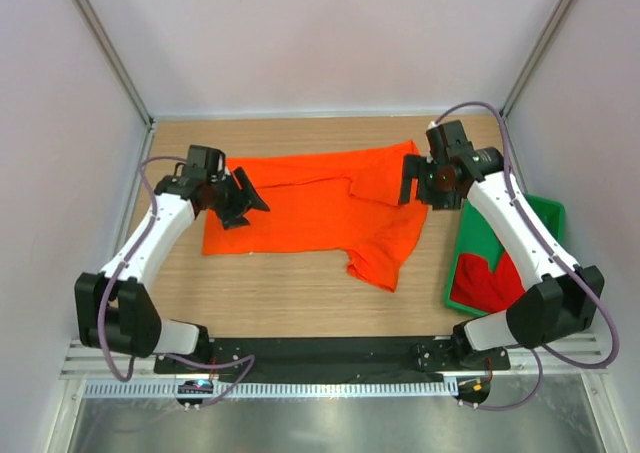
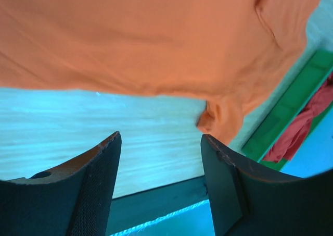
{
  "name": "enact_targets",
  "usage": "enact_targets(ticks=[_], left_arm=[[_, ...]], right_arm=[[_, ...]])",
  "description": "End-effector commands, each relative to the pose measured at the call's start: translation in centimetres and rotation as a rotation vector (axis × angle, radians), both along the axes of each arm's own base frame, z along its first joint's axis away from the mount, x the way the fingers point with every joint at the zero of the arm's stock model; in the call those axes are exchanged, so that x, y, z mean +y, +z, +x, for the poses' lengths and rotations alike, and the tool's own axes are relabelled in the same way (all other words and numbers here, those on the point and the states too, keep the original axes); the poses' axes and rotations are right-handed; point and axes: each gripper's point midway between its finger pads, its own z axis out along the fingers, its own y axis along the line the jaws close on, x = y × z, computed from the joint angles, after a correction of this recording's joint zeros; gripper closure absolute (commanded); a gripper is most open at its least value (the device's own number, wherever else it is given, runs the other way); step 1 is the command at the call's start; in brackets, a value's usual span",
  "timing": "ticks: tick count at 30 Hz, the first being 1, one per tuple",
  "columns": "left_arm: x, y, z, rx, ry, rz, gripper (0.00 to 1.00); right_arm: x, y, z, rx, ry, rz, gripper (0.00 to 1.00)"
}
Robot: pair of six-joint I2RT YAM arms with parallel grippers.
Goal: Fold and stack the t-shirts
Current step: Fold the tshirt
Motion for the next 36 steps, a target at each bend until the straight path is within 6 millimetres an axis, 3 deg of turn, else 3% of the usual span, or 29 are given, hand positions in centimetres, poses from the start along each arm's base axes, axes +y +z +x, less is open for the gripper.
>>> enact_targets(ticks=[1,2,3,5,6,8,9,14,15,16,18,19,21,28,36], left_arm=[[-2.7,2.1,-3.0,-0.051,-0.008,-0.007,0.36],[-4.7,2.5,-4.6,-0.082,-0.062,0.014,0.36],[-5.5,2.1,-5.3,-0.067,-0.057,0.005,0.36],[-7.4,0.9,-7.4,-0.026,-0.093,0.005,0.37],[-9.5,0.7,-9.0,-0.030,-0.137,0.011,0.36],[-11.4,0.2,-10.4,-0.044,-0.175,0.020,0.36],[-13.4,-0.4,-11.7,-0.054,-0.231,0.031,0.36],[-18.3,-3.0,-12.8,-0.041,-0.344,0.125,0.36],[-19.7,-1.9,-12.3,-0.065,-0.363,0.119,0.36],[-20.5,-3.8,-12.3,-0.043,-0.384,0.181,0.35],[-21.7,-3.5,-11.4,-0.058,-0.404,0.209,0.34],[-21.9,-4.5,-10.9,-0.045,-0.400,0.244,0.34],[-23.0,-4.1,-10.2,-0.059,-0.416,0.249,0.34],[-25.1,-5.9,-9.4,-0.004,-0.473,0.262,0.36],[-23.9,-8.3,-8.5,0.068,-0.494,0.321,0.42]], right_arm=[[4.0,-2.2,-4.8,0.115,0.107,0.235,0.18],[3.9,-2.2,-5.9,0.106,0.107,0.254,0.18],[3.8,-4.5,-7.4,0.154,0.093,0.265,0.19],[3.5,-5.3,-9.0,0.170,0.092,0.275,0.21],[3.4,-6.6,-10.3,0.214,0.099,0.278,0.26],[3.1,-7.5,-11.3,0.246,0.106,0.270,0.34],[2.9,-7.9,-11.9,0.264,0.107,0.263,0.38],[1.2,-8.1,-12.6,0.263,0.073,0.187,0.44],[0.9,-8.1,-12.7,0.265,0.065,0.181,0.44],[0.8,-7.9,-12.7,0.264,0.057,0.179,0.44],[0.7,-7.6,-12.7,0.278,0.040,0.205,0.43],[0.9,-7.6,-12.8,0.292,0.039,0.223,0.44],[1.0,-7.6,-12.7,0.300,0.036,0.231,0.44],[1.0,-7.9,-11.6,0.313,0.023,0.241,0.45],[0.6,-8.6,-10.5,0.317,-0.006,0.240,0.45]])
